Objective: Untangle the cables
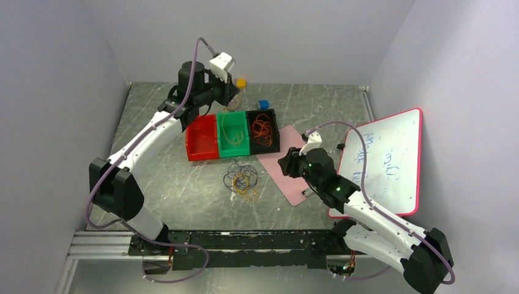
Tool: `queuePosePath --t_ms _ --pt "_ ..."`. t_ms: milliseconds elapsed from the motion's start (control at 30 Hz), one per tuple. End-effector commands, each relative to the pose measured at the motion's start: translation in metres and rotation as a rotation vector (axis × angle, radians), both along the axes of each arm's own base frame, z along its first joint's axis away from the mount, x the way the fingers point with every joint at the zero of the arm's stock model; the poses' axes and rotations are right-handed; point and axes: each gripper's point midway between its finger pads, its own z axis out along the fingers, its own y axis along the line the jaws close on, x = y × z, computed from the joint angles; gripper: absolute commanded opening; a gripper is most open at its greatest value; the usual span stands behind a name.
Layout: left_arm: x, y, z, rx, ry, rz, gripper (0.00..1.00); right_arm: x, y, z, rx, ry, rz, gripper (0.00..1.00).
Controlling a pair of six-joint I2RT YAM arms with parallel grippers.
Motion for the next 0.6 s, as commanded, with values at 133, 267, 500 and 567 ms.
queuePosePath --t_ms 133,267,500,567 --pt "-0.053 -0.015 0.007 -0.015 0.022 -0.049 0.07 0.003 0.004 -0.006 0.006 0.004 0.005 0.47" --pt "-0.069 -0.017 0.013 -0.061 0.049 -0.057 0.07 0.004 0.006 -0.008 0.007 0.011 0.008 0.47" --pt "-0.092 -0.019 -0.001 -0.087 0.102 -0.046 0.07 0.004 0.008 -0.011 0.006 0.021 0.016 0.47" --pt "-0.094 -0.018 -0.007 -0.088 0.123 -0.037 0.07 0.004 0.009 -0.011 0.007 0.022 0.02 0.47"
